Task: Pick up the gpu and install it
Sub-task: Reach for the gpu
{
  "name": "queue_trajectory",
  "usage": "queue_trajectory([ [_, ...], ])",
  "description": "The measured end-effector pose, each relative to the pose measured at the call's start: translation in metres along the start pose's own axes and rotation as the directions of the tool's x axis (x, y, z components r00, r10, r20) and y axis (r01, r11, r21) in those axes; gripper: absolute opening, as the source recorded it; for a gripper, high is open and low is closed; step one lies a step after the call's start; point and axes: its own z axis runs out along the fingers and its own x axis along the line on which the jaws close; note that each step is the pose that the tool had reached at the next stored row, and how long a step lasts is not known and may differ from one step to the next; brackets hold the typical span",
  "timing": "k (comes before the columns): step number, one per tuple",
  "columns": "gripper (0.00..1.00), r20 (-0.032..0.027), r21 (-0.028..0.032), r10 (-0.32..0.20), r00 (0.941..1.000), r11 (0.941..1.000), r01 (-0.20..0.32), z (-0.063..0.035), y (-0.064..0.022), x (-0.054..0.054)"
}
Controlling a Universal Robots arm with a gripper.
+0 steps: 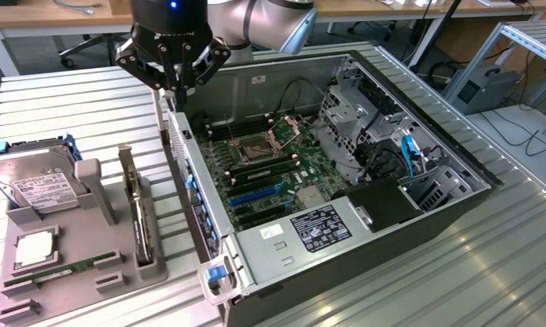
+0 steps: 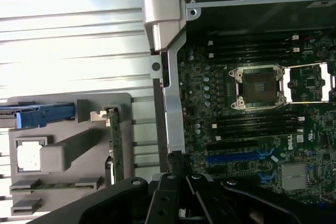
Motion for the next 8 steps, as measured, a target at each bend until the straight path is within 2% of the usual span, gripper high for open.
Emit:
queue_trajectory([
  [8,0.11,-0.0001,0.0,0.0,1.0,1.0,0.0,-0.0001,-0.0002,0.0032],
])
